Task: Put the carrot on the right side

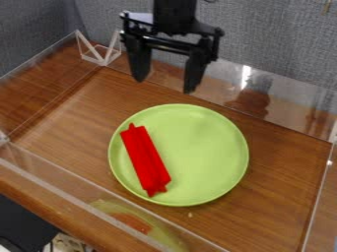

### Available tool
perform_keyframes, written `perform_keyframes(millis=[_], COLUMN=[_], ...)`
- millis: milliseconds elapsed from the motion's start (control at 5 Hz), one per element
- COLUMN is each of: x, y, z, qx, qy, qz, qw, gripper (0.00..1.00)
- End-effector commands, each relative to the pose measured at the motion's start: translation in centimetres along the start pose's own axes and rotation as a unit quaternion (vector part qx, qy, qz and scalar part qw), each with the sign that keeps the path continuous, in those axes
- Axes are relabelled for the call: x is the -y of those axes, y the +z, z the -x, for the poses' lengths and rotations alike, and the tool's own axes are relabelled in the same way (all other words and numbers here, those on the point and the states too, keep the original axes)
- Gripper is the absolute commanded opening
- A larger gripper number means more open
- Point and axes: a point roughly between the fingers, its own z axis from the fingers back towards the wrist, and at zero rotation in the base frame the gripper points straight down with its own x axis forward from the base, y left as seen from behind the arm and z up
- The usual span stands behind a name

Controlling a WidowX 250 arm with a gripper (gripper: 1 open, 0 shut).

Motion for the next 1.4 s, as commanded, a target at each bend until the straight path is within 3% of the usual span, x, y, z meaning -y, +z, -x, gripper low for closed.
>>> perform_keyframes(millis=[0, 200, 600, 800, 1000, 1200], x=[-0.1, 0.1, 1.2, 2.9, 3.2, 1.6], y=[1.8, 0.9, -0.7, 0.3, 1.2, 1.4], z=[0.8, 0.4, -0.2, 0.6, 0.4, -0.4], qx=[0.021, 0.017, 0.013, 0.012, 0.012, 0.015], qy=[-0.001, 0.023, 0.051, 0.028, 0.019, 0.023], qz=[0.016, 0.016, 0.014, 0.014, 0.009, 0.004], qw=[0.9996, 0.9995, 0.9985, 0.9994, 0.9997, 0.9996], gripper=[0.00, 1.00, 1.00, 1.00, 1.00, 1.00])
